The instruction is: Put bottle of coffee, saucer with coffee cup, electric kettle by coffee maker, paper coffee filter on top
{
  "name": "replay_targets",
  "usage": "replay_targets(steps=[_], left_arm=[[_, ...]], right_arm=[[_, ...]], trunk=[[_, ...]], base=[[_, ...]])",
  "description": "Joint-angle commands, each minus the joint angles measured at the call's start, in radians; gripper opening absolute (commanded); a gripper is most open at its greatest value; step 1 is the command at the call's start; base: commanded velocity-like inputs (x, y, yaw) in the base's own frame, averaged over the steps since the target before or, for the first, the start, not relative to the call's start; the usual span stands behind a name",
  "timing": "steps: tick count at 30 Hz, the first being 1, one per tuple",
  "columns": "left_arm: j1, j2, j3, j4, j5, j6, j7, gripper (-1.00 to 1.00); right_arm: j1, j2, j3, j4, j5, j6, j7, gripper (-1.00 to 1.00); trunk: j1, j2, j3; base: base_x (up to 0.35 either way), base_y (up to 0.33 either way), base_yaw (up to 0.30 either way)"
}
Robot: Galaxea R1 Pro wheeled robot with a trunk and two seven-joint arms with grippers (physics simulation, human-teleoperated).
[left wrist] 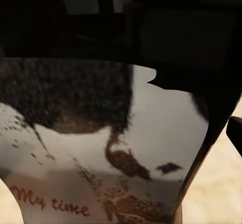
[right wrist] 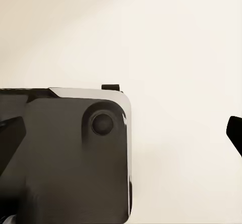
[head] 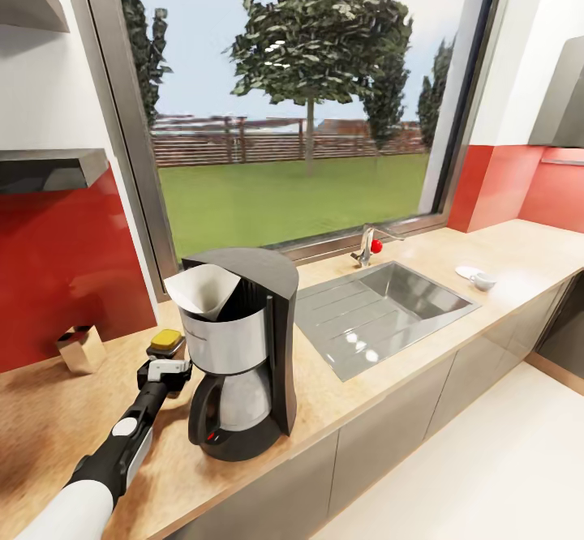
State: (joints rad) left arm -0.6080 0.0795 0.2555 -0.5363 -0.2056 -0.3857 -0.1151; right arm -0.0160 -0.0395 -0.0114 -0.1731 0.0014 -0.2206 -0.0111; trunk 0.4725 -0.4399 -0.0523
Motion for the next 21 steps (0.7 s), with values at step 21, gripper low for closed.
replay_targets(steps=[21], left_arm=[[0.005, 0.006, 0.013, -0.001, -0.008, -0.004, -0.008, 1.0]], right_arm=[[-0.001, 0.001, -0.001, 0.0, 0.0, -0.003, -0.001, 1.0]], trunk=[[0.001, -0.002, -0.002]], base=[[-0.267, 0.0, 0.0]])
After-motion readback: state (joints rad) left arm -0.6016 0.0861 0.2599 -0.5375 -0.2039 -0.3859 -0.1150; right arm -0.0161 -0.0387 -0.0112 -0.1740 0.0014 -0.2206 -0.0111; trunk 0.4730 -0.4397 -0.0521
